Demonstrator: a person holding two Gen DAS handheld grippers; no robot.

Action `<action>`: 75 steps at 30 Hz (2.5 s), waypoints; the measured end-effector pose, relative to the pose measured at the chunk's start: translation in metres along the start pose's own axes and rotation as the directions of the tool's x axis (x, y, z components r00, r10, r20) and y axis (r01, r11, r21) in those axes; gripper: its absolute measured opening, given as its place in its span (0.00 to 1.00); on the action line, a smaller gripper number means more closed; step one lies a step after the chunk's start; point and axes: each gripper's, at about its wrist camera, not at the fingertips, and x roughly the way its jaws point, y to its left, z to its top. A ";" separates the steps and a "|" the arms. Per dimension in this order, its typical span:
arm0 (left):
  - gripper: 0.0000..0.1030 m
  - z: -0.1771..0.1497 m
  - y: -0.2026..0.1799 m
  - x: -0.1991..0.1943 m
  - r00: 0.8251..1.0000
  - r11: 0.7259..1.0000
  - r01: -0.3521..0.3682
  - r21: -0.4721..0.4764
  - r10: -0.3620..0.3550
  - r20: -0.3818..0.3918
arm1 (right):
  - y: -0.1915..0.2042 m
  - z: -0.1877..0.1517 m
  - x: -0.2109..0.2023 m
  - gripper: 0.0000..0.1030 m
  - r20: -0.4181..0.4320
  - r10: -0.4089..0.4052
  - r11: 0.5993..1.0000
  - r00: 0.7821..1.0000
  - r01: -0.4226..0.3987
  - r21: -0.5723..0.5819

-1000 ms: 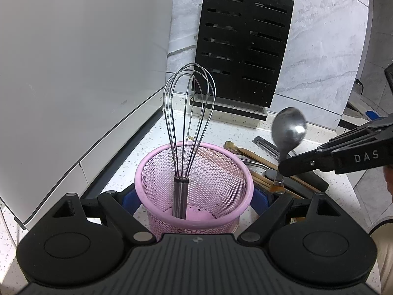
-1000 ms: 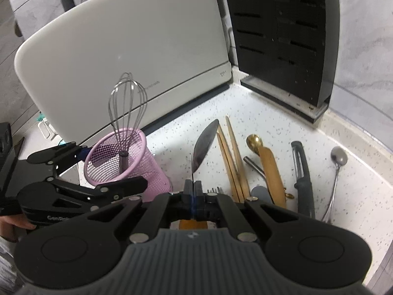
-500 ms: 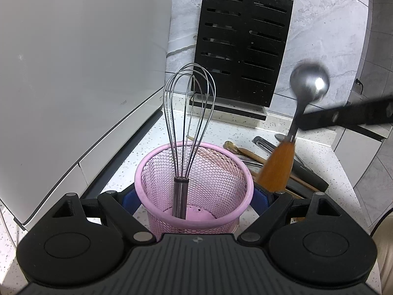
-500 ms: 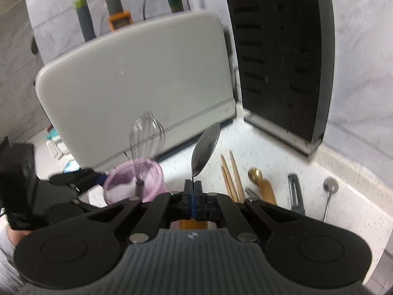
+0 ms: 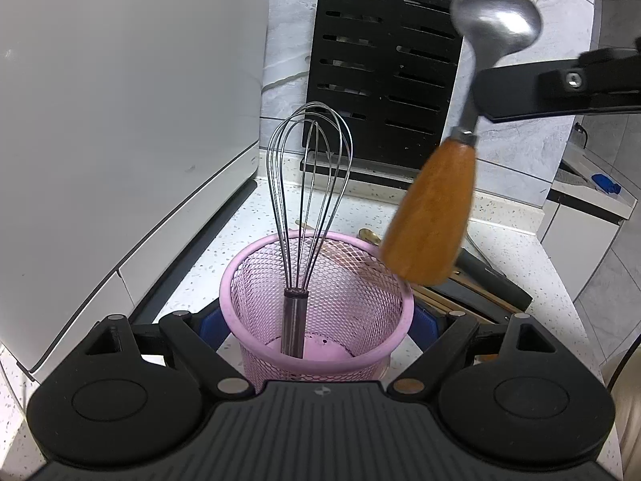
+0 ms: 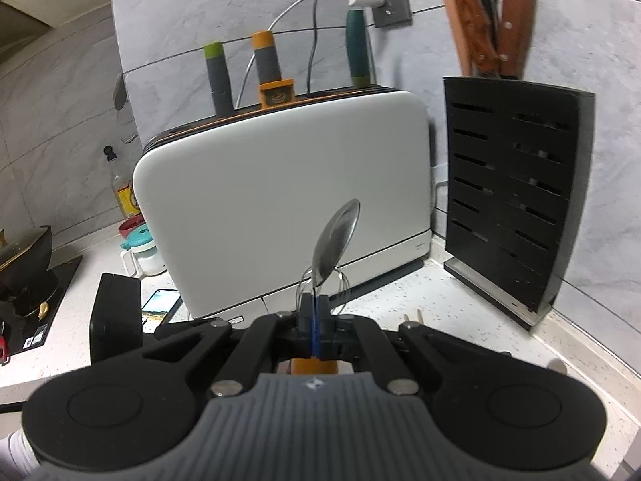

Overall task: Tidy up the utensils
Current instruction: 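Lift the wooden-handled spoon with the right gripper toward the pink cup, then lower the spoon handle-first into the pink cup beside the whisk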

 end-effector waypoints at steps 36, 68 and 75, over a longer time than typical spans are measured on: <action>0.98 0.001 -0.005 0.003 1.000 1.000 0.002 0.000 -0.002 0.000 | 0.007 -0.024 0.062 0.00 -0.206 -0.015 0.994 0.978 -0.007 -0.106; 0.98 0.000 -0.010 0.003 1.000 1.000 0.008 0.002 -0.008 0.002 | 0.007 -0.015 0.066 0.04 -0.287 -0.042 0.999 0.957 0.034 -0.033; 0.98 0.000 -0.010 0.003 1.000 1.000 0.009 0.002 -0.009 0.001 | -0.001 -0.014 0.057 0.12 -0.280 -0.070 0.998 0.957 0.066 -0.024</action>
